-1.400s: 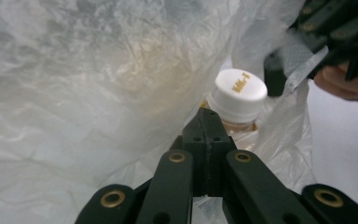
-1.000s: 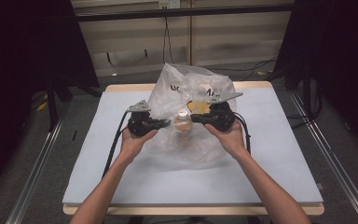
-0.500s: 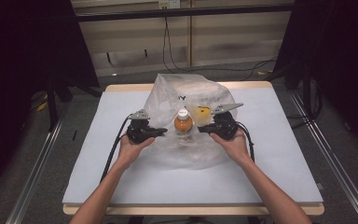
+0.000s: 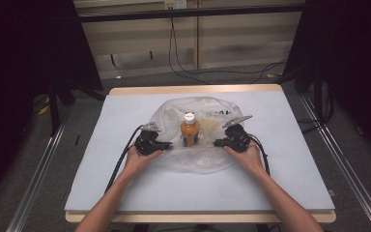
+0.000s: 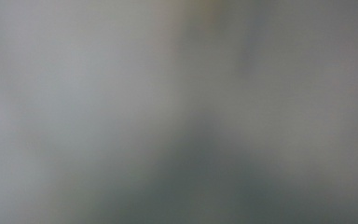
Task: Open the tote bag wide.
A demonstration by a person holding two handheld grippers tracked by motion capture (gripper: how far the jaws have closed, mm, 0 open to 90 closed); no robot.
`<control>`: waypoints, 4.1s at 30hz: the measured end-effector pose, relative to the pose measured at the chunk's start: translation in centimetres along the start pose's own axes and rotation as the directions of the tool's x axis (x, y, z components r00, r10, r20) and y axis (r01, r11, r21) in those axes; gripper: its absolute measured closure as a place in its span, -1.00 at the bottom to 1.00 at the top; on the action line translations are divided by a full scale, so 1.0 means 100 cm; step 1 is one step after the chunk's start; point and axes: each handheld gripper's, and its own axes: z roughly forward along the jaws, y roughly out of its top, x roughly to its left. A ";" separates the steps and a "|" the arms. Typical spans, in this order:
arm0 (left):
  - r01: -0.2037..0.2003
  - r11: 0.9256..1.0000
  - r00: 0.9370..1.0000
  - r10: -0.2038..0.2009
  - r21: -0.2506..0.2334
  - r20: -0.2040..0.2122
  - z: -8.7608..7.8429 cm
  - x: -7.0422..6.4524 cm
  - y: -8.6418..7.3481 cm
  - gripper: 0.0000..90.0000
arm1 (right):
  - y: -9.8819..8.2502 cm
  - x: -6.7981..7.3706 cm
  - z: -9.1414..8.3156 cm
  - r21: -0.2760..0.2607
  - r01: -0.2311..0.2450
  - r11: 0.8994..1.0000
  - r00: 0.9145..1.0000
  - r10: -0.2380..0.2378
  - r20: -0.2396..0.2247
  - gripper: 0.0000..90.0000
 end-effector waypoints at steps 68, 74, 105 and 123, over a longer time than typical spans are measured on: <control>-0.032 0.999 0.995 0.032 0.002 -0.093 0.006 0.030 0.081 1.00 | 0.072 -0.022 -0.042 -0.221 -0.012 0.975 1.000 0.007 -0.023 1.00; -0.039 0.998 0.992 0.045 0.058 -0.114 0.005 0.026 0.059 1.00 | 0.045 -0.019 -0.021 -0.137 -0.014 0.991 0.999 0.010 -0.032 1.00; -0.019 0.987 0.959 0.062 0.158 -0.276 -0.043 0.058 -0.004 1.00 | -0.007 -0.040 -0.025 0.059 0.140 0.988 0.978 -0.147 0.148 1.00; -0.090 0.996 0.980 0.088 -0.001 -0.180 -0.069 0.020 0.013 1.00 | 0.014 -0.022 -0.054 -0.110 0.079 0.991 0.997 -0.077 0.025 1.00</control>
